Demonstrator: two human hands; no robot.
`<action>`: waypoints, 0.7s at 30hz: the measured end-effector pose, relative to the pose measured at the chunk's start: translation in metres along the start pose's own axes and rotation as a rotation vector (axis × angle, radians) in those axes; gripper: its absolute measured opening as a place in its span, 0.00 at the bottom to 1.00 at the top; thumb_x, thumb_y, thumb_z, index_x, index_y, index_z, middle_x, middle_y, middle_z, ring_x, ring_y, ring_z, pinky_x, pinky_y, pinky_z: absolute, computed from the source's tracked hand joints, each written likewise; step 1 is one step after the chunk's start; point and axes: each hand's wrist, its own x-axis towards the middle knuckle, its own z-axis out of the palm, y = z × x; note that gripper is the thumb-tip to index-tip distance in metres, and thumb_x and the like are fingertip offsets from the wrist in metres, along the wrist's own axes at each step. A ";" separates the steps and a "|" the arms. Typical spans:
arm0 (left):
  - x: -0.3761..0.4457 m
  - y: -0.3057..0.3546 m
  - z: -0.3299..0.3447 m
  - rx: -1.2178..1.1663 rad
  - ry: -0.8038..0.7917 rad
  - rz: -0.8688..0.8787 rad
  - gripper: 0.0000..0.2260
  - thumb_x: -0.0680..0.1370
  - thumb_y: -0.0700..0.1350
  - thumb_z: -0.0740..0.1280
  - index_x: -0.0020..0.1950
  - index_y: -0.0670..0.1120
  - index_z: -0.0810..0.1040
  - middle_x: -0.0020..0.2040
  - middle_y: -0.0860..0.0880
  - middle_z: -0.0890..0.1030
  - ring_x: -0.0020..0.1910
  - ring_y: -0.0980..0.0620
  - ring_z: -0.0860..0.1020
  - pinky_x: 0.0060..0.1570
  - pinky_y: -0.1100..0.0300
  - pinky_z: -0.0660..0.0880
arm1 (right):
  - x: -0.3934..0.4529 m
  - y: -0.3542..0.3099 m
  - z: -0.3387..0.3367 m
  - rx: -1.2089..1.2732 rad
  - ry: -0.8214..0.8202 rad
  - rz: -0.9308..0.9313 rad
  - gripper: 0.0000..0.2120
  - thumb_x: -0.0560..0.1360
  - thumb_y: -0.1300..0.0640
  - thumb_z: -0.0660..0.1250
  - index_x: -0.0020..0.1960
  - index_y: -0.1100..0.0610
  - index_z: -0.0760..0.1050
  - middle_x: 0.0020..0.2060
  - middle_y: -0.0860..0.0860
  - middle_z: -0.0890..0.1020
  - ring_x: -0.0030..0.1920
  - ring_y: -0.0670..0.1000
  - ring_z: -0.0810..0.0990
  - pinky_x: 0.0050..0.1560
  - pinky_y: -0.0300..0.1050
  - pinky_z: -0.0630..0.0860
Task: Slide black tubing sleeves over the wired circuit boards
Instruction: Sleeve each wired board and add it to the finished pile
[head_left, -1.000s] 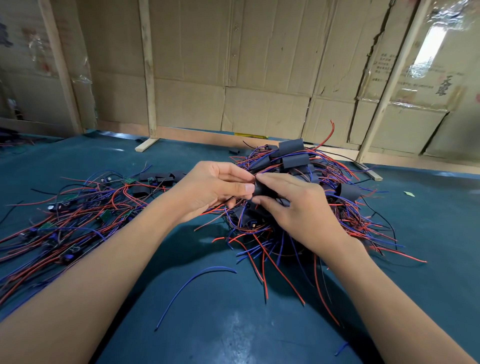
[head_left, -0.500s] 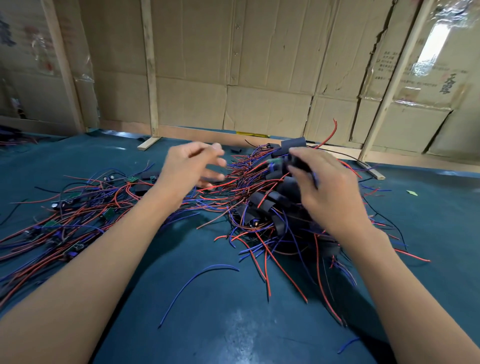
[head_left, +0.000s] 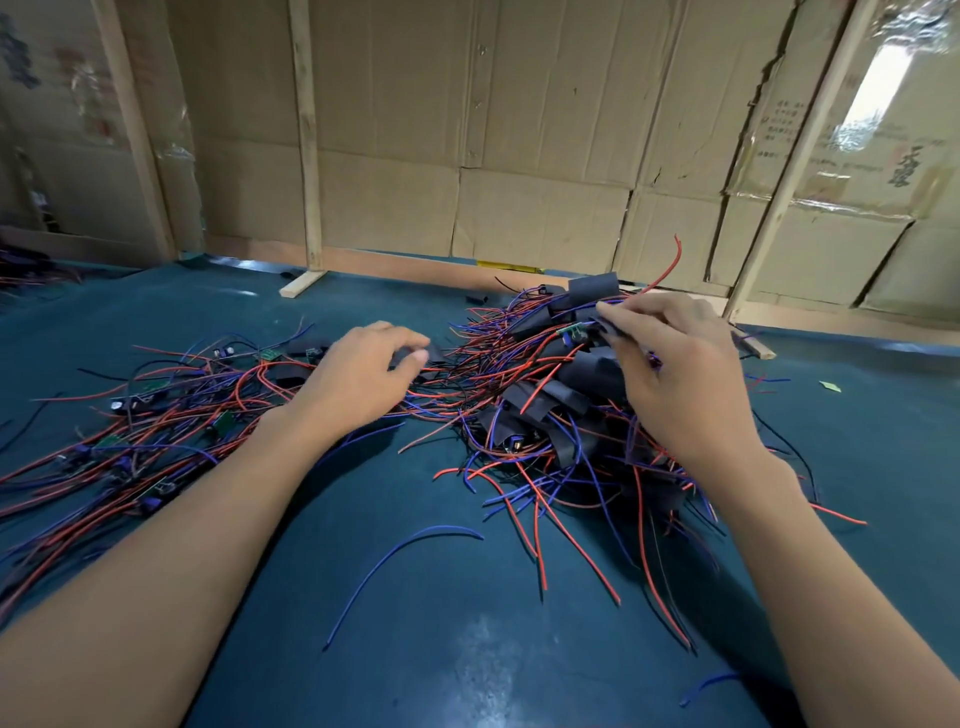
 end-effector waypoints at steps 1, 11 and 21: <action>-0.002 0.012 -0.002 -0.129 0.041 0.049 0.11 0.82 0.48 0.65 0.63 0.50 0.81 0.55 0.52 0.82 0.55 0.52 0.79 0.58 0.57 0.73 | 0.000 -0.001 0.001 0.017 -0.012 -0.007 0.11 0.78 0.65 0.69 0.59 0.59 0.84 0.52 0.57 0.83 0.52 0.63 0.80 0.52 0.62 0.75; -0.022 0.085 0.007 -0.534 0.098 0.335 0.13 0.75 0.43 0.75 0.59 0.48 0.83 0.51 0.55 0.84 0.51 0.65 0.81 0.58 0.62 0.77 | 0.000 -0.018 0.004 0.173 -0.090 -0.041 0.14 0.77 0.67 0.71 0.62 0.63 0.82 0.55 0.57 0.85 0.54 0.59 0.84 0.55 0.59 0.79; -0.016 0.085 -0.005 -0.865 -0.034 0.210 0.11 0.81 0.39 0.67 0.62 0.45 0.82 0.44 0.40 0.82 0.32 0.51 0.72 0.37 0.57 0.72 | 0.004 -0.034 -0.008 0.425 -0.216 0.151 0.17 0.76 0.58 0.73 0.64 0.61 0.81 0.59 0.52 0.83 0.59 0.44 0.80 0.63 0.32 0.70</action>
